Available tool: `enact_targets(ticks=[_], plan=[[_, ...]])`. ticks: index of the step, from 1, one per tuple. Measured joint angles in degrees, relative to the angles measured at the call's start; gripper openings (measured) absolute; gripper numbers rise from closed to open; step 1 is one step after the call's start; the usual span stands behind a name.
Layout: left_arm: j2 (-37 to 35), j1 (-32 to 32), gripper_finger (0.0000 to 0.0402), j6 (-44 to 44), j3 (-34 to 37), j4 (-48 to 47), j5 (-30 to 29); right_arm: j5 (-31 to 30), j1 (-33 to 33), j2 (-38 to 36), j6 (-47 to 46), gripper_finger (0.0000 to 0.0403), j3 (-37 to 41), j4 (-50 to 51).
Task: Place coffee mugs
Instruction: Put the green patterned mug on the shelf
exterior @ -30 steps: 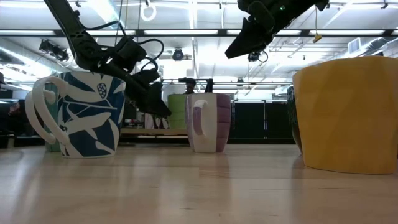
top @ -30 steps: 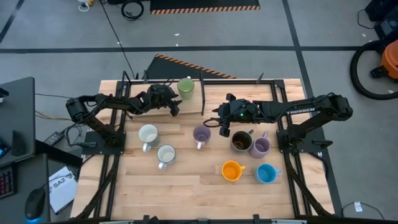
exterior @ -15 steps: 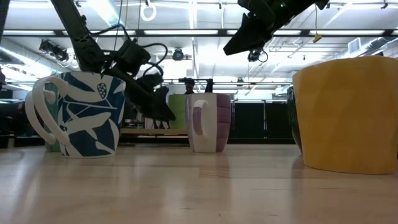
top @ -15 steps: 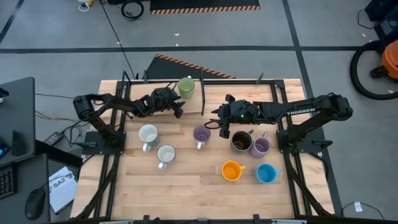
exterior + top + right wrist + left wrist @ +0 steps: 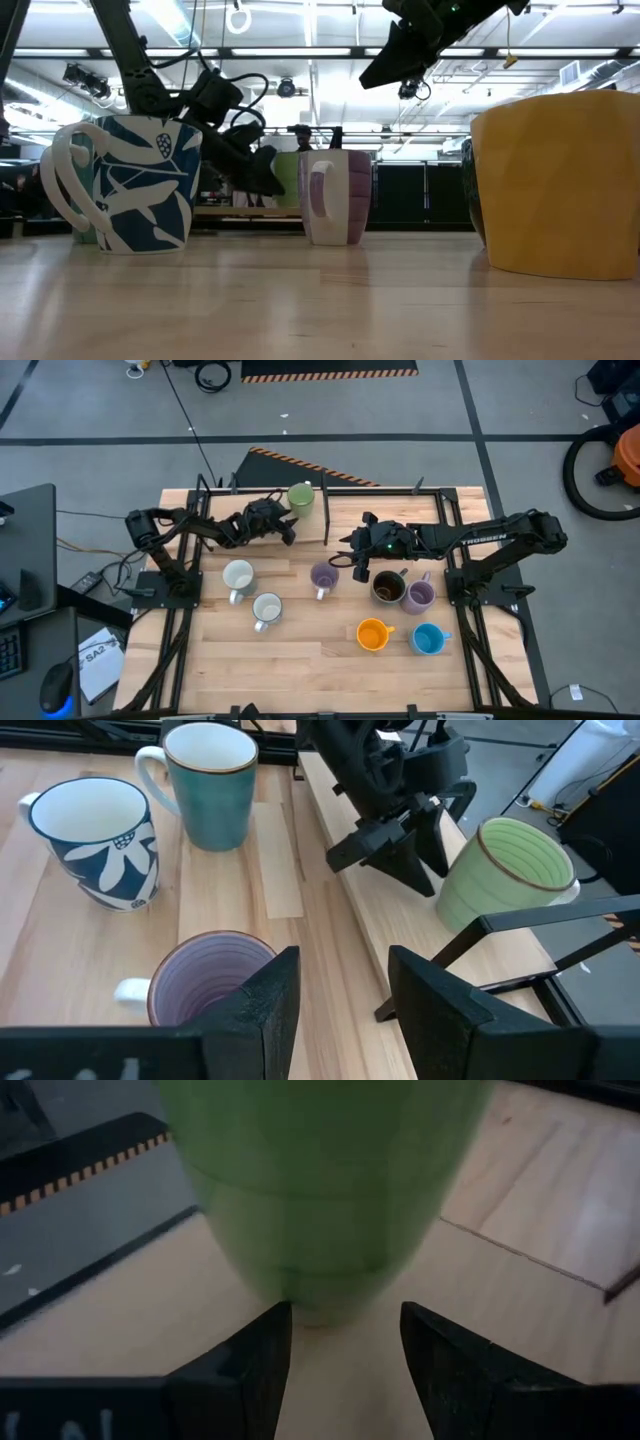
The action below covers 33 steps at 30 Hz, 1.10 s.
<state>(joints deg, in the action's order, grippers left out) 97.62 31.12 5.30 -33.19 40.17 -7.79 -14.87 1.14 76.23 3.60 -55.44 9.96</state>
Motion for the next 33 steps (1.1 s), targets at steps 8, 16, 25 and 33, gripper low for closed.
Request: enact_targets(ticks=[8,16,25,33], plan=[[0.0,1.11,0.0196,-1.42,0.0,0.36,-0.9,0.0,0.01,0.0,-0.21,0.0159,0.0,0.0],[0.0,1.55,0.0196,-1.16,0.0,0.66,-1.63,-0.01,0.01,0.0,-0.35,0.0159,0.0,-0.01],[0.0,1.11,0.0196,2.69,0.02,0.98,-0.69,-0.01,0.01,0.0,-0.39,0.0159,0.0,-0.02],[0.0,-4.92,0.0184,5.41,0.02,0.94,-2.65,-0.01,0.0,0.0,-0.42,0.0159,0.0,-0.02]])
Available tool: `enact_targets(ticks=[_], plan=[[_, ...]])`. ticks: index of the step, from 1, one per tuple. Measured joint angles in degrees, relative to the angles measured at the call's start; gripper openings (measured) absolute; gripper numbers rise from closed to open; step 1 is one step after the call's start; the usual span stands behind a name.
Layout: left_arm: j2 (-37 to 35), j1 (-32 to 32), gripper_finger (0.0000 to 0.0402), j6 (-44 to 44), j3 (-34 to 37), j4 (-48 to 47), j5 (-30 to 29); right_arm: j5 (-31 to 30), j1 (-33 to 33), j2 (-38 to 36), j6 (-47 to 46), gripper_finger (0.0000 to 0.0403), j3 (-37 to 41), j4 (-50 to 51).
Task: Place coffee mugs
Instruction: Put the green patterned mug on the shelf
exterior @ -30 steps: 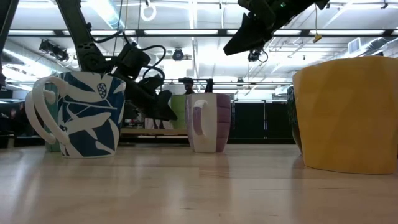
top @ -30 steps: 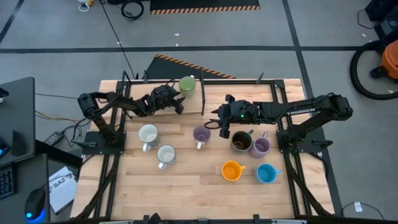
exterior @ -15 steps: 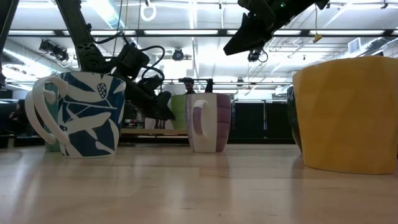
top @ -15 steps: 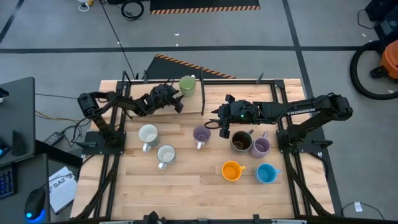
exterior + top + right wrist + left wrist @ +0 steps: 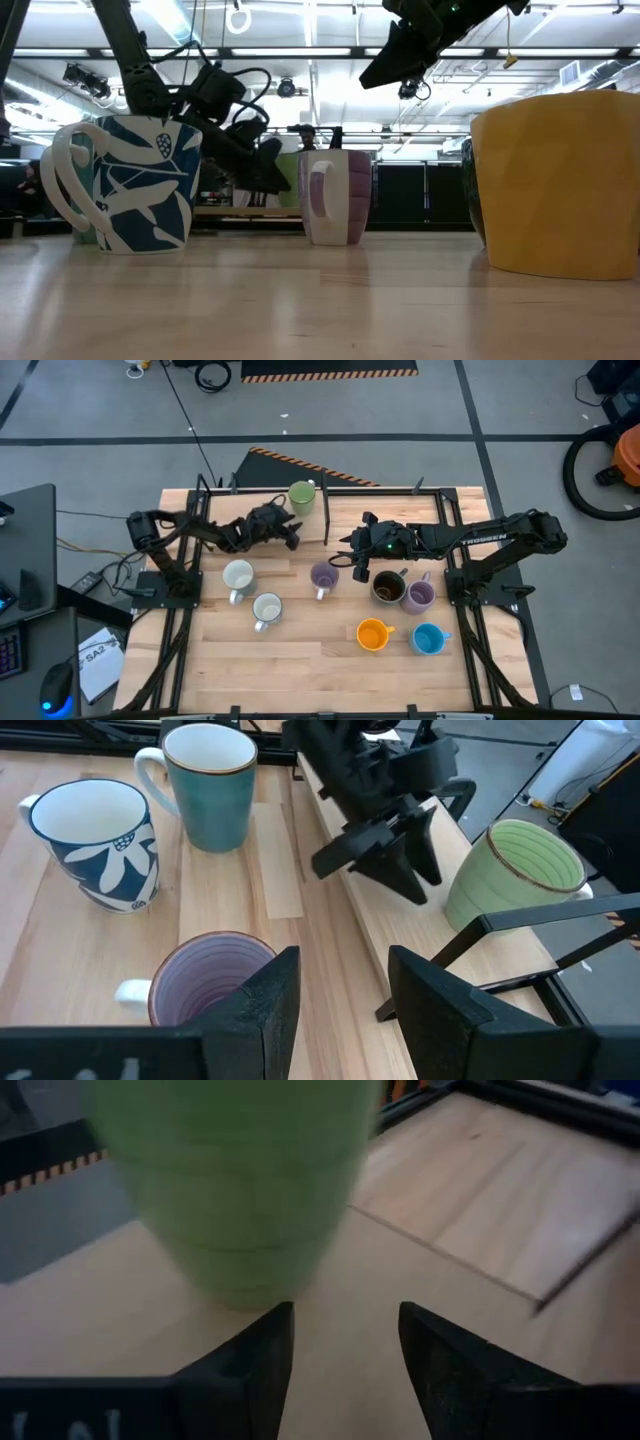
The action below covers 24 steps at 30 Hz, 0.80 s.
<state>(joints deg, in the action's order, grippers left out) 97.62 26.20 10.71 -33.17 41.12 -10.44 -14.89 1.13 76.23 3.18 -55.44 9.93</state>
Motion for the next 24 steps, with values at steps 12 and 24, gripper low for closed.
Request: enact_targets(ticks=[12,24], plan=[[-0.01,-1.2,0.0151,-2.13,-1.21,4.07,0.26,-0.02,-1.45,0.0,0.24,0.0159,0.02,-0.9],[0.0,1.64,0.015,-2.44,-1.44,3.18,2.8,-0.36,-1.56,0.0,0.42,0.0159,0.02,-0.87]])
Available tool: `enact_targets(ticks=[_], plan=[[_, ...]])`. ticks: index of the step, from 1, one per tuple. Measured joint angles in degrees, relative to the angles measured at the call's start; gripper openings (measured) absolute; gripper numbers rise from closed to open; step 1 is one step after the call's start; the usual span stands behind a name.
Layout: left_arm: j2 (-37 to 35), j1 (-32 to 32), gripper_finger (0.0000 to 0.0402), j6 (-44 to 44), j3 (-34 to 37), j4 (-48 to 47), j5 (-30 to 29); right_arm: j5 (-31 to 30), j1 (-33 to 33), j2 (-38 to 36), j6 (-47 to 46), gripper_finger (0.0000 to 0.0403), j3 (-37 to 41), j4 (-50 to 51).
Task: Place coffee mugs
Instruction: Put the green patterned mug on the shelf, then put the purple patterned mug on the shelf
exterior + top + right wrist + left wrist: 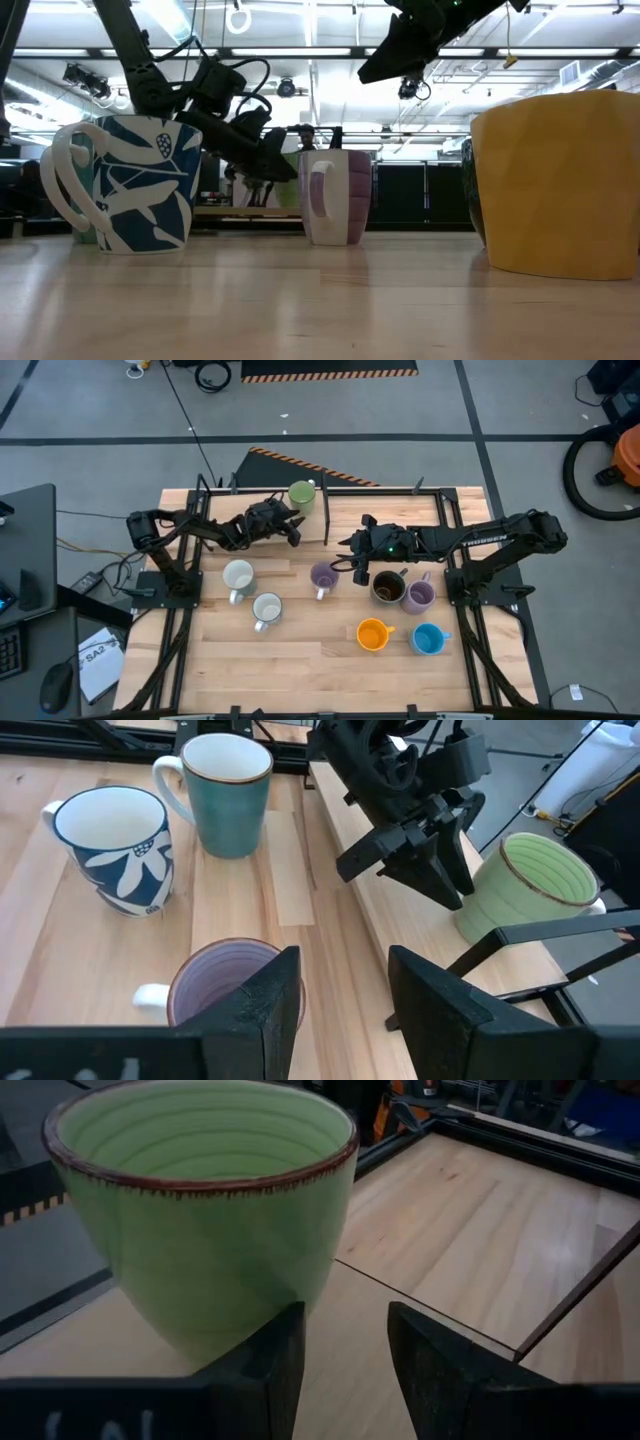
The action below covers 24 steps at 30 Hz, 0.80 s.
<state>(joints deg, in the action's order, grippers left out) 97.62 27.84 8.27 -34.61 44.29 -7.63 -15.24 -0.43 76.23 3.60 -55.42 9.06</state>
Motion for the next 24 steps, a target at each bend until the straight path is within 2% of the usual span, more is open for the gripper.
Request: enact_targets(ticks=[12,16,20,24], plan=[[-0.01,1.35,0.015,-1.15,0.0,0.07,0.16,-0.09,0.0,0.0,0.0,0.0159,0.0,0.0],[-0.01,0.55,0.015,-0.03,0.0,-0.01,3.06,-0.11,0.0,0.0,0.0,0.0159,0.0,0.0],[-0.34,-1.05,0.015,-3.01,0.0,-0.55,4.06,-0.11,0.0,0.0,-0.03,0.0159,0.0,0.02],[-3.51,-2.19,0.015,-4.13,-0.11,-4.18,5.33,-0.11,0.0,0.0,-0.35,0.0159,0.0,0.09]])
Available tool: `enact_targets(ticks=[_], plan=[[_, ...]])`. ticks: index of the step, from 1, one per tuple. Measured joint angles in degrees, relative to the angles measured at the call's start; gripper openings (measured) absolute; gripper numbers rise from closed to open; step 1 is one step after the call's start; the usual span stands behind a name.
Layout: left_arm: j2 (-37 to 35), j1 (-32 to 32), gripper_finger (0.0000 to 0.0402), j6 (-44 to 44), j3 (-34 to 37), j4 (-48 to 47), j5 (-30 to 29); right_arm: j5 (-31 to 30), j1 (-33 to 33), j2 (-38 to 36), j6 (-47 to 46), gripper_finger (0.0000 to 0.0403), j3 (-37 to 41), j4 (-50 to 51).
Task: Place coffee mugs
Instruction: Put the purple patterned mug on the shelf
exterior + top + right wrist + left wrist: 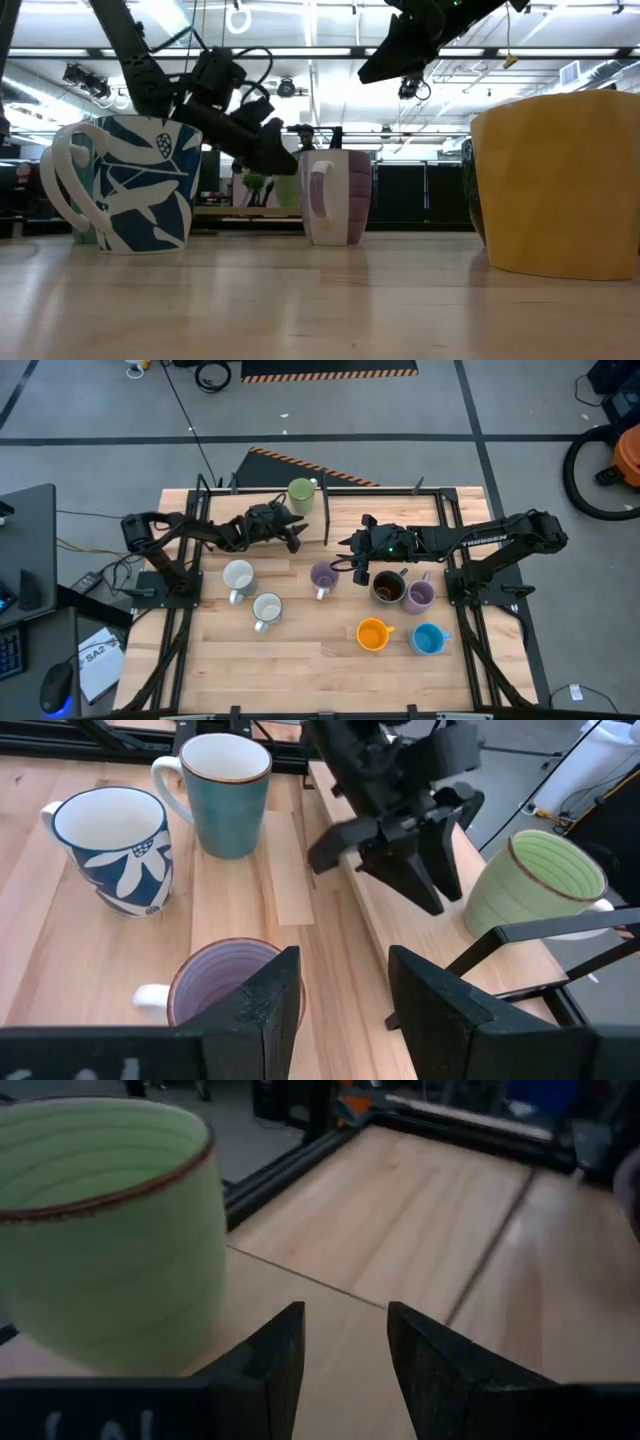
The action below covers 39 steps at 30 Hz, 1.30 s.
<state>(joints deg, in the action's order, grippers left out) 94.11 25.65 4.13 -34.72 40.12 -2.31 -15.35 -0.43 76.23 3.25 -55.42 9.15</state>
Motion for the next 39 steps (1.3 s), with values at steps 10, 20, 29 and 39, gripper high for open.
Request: enact_targets(ticks=[10,20,29,39], plan=[[-11.43,-0.15,0.015,-15.29,-3.66,-23.29,-2.54,0.0,0.0,0.0,-1.25,0.0159,0.02,0.13],[-11.68,4.27,0.015,-20.43,-12.61,-41.5,-14.27,0.17,-0.31,0.0,-0.83,0.0159,0.02,0.13],[-11.09,10.87,0.015,-24.31,-12.61,-39.59,-12.52,-0.07,-0.31,0.0,-0.42,0.0159,0.02,0.11],[-13.36,11.01,0.015,-19.35,-12.52,-45.41,-5.06,0.72,-0.74,-0.01,-2.12,0.0159,0.02,1.52]])
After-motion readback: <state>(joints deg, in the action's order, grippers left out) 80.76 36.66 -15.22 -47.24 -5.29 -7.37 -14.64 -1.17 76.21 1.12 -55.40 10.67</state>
